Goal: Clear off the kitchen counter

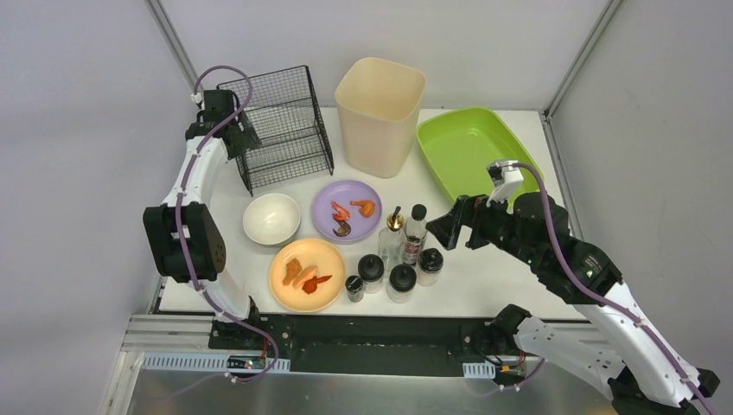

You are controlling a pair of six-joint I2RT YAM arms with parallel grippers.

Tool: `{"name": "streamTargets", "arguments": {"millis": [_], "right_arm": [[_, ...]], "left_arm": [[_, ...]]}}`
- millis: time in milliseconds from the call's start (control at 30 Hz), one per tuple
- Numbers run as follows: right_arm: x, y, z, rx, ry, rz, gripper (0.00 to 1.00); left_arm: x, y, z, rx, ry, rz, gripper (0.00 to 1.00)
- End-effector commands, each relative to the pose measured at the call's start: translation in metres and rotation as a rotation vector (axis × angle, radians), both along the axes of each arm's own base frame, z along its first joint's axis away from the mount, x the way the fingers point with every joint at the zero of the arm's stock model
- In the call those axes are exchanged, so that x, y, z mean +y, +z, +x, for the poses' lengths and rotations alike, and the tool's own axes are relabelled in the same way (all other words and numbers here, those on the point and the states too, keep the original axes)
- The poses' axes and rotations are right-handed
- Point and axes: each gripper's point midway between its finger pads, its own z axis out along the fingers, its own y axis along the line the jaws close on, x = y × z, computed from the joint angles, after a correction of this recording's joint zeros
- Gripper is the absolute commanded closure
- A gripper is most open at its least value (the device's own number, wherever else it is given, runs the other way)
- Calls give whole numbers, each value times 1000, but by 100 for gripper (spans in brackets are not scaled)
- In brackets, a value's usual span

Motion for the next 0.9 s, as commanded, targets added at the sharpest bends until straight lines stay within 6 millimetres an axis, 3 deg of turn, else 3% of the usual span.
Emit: {"name": "streamTargets", "arguments": {"millis": [0, 267, 433, 867], "right_arm": [[4, 6, -2, -14, 20, 27, 3], [4, 2, -4, -12, 24, 21, 3], [4, 1, -4, -9, 28, 17, 3], [4, 1, -5, -10, 28, 16, 4]], "left_arm": [[1, 1, 14, 8, -104, 33, 20], [4, -16, 22, 53, -159, 76, 28], [1, -22, 26, 62, -172, 64, 39], [-5, -42, 19, 107, -219, 48, 84]]}}
